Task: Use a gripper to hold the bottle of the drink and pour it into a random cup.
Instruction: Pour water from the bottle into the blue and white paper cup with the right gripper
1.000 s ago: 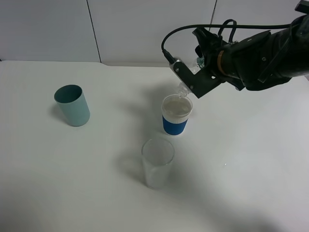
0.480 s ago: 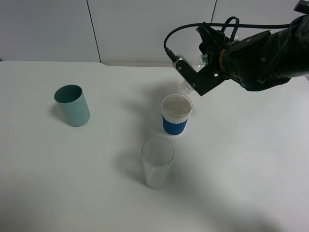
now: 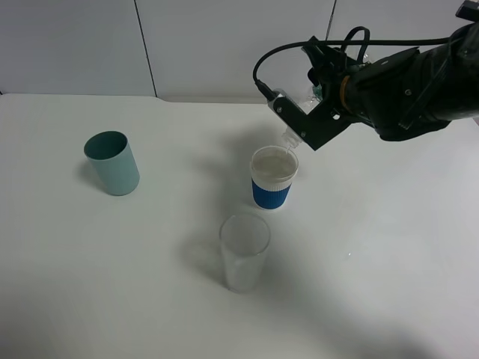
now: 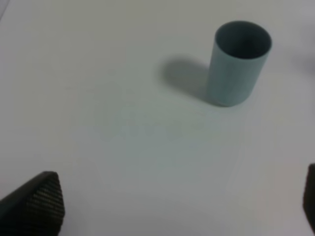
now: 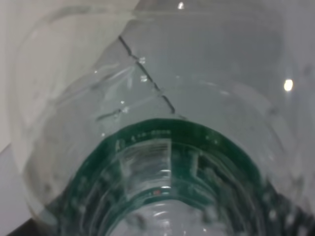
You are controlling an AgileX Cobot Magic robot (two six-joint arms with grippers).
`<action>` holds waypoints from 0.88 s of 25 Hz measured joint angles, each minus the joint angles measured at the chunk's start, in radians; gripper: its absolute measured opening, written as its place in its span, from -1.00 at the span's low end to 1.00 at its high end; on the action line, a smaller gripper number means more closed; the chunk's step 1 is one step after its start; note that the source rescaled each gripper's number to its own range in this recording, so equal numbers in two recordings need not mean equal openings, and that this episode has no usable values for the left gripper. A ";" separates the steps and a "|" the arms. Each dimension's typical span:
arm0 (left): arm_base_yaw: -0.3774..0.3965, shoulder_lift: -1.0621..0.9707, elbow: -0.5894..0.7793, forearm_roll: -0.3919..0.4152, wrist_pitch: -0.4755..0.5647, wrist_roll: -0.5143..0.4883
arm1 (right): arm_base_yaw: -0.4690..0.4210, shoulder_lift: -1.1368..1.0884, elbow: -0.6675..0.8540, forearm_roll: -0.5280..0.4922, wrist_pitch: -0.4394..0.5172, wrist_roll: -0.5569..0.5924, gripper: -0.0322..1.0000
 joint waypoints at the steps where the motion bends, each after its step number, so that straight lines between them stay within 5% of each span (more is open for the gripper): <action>1: 0.000 0.000 0.000 0.000 0.000 0.000 | 0.000 0.000 0.000 0.000 0.000 -0.011 -0.94; 22: 0.000 0.000 0.000 0.000 0.000 0.000 | 0.020 0.000 0.000 0.000 -0.038 -0.098 -0.94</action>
